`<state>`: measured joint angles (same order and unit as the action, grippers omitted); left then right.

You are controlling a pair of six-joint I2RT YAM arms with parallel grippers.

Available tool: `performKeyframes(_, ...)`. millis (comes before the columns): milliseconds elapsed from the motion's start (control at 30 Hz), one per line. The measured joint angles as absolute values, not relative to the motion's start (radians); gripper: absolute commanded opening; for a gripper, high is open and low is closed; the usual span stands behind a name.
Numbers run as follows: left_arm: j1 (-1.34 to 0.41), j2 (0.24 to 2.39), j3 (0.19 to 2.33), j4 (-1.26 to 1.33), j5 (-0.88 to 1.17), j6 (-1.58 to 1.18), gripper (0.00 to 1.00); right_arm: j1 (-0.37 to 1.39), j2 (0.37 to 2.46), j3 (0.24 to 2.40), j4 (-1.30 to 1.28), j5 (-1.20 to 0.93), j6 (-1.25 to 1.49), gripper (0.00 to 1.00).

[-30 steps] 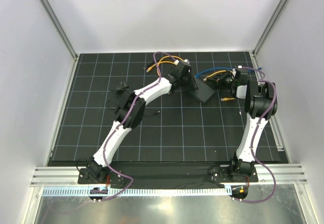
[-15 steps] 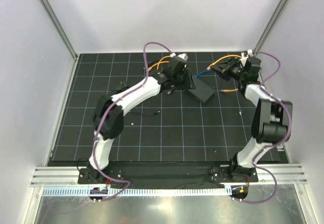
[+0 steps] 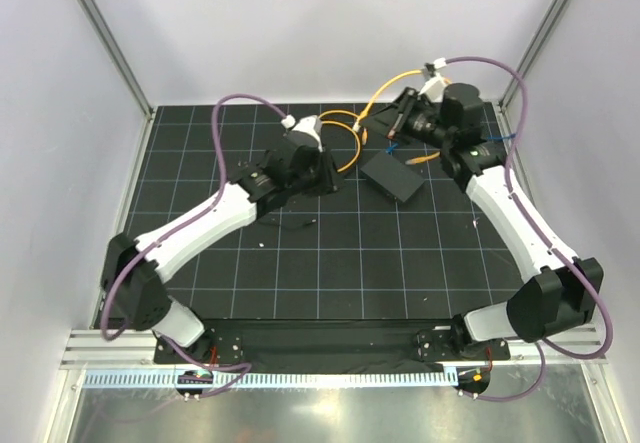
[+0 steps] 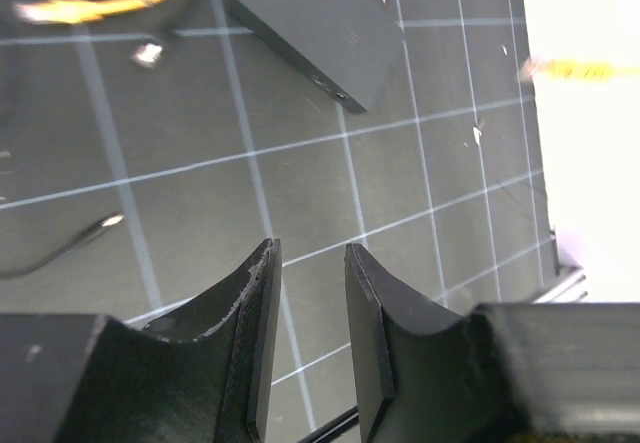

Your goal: Pull the plug from the switch port

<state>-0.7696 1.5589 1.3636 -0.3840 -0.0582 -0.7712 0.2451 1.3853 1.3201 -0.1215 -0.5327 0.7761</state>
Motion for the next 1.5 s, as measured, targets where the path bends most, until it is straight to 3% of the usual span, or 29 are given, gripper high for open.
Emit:
performKeyframes(433, -0.765, 1.146, 1.209, -0.460, -0.274, -0.690, 0.48, 0.433, 1.776, 1.546, -0.120, -0.433, 0.919, 0.01)
performKeyframes(667, -0.735, 1.094, 1.140, -0.511, -0.321, -0.669, 0.52, 0.482, 2.009, 1.690, -0.083, -0.428, 1.041, 0.01)
performKeyframes(1000, -0.677, 1.101, 1.131, -0.521, -0.307, -0.661, 0.54, 0.497, 2.186, 1.822, -0.007, -0.442, 1.144, 0.02)
performKeyframes(1133, -0.656, 1.127, 1.131, -0.521, -0.286, -0.648, 0.55, 0.493, 2.297, 1.967, -0.005, -0.454, 1.127, 0.09)
performKeyframes(1267, -0.637, 1.129, 1.131, -0.522, -0.274, -0.640, 0.56, 0.479, 2.416, 2.101, 0.007, -0.485, 1.123, 0.22)
performKeyframes(1500, -0.585, 1.118, 1.118, -0.524, -0.255, -0.616, 0.57, 0.440, 2.624, 2.270, 0.028, -0.525, 1.125, 0.29)
